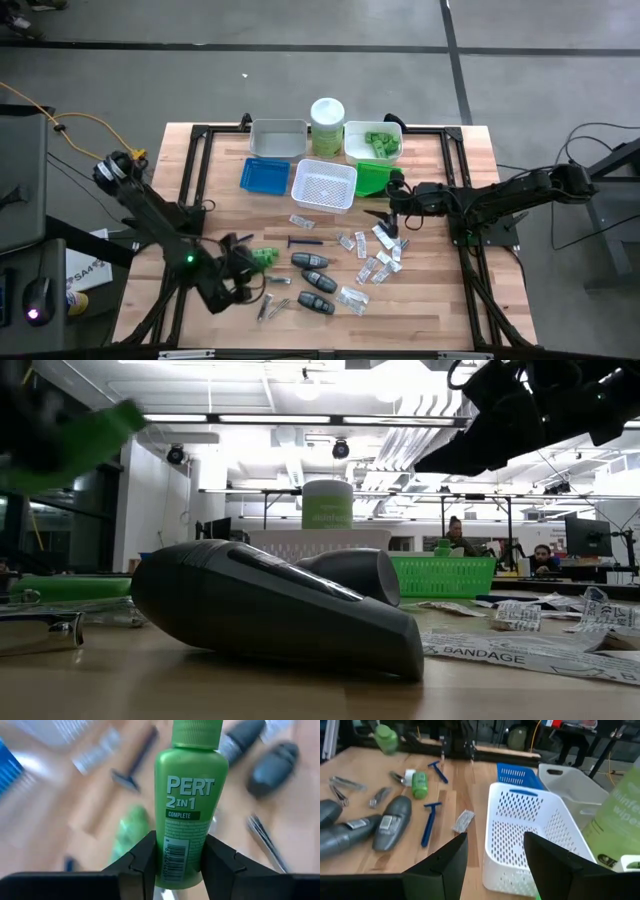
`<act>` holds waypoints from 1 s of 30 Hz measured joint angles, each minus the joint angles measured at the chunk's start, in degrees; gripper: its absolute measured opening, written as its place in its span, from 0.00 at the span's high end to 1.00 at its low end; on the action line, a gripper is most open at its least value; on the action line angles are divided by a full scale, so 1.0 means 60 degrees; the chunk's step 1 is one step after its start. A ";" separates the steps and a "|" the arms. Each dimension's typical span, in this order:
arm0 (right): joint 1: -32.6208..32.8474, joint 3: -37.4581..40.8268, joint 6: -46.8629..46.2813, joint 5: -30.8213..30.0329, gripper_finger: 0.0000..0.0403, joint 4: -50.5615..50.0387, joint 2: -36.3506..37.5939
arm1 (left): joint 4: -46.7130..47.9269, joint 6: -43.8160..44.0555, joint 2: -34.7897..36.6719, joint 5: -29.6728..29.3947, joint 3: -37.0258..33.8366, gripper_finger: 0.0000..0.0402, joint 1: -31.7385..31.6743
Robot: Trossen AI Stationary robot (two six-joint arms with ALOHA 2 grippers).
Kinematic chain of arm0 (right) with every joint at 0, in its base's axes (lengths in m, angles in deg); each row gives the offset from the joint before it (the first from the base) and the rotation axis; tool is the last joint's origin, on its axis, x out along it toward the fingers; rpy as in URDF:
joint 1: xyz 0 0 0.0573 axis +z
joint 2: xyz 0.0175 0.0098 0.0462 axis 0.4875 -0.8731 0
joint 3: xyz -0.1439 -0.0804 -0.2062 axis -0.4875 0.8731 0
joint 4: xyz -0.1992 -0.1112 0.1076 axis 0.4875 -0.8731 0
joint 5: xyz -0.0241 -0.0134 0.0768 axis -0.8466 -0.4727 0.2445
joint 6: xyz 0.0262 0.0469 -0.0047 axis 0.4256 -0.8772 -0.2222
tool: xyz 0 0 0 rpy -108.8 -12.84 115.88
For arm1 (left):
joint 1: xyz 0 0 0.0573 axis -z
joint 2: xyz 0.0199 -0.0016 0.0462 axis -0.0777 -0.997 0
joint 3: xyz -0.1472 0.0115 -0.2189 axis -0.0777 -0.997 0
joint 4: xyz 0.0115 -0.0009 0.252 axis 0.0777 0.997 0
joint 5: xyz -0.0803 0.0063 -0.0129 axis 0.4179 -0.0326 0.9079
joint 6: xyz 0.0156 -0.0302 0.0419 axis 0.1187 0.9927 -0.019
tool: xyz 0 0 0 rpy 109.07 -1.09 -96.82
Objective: Pick & Place Travel size toiletries
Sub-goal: Put the green shampoo into the small white bin
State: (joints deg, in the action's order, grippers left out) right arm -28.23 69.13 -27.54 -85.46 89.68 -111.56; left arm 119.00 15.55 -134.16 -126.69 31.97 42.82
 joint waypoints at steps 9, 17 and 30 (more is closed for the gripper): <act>0.0000 0.0000 -0.0758 0.0129 0.54 0.0980 -0.0010 | -0.1080 -0.4111 -0.0177 -0.2194 0.0006 0.72 -0.2868; 0.0001 0.0000 -0.1249 0.0114 0.54 0.3529 -0.1305 | -0.5074 -0.9393 -0.0171 -0.1983 0.0013 0.72 -0.5240; -0.0011 -0.0675 -0.0239 -0.1452 0.38 0.8624 -0.5126 | -0.8326 -1.2509 -0.1185 -0.1652 0.0028 0.72 -0.6629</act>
State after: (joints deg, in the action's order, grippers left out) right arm -28.29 65.09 -28.97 -94.17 141.43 -142.32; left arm 69.05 -59.50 -141.27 -136.60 32.14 3.05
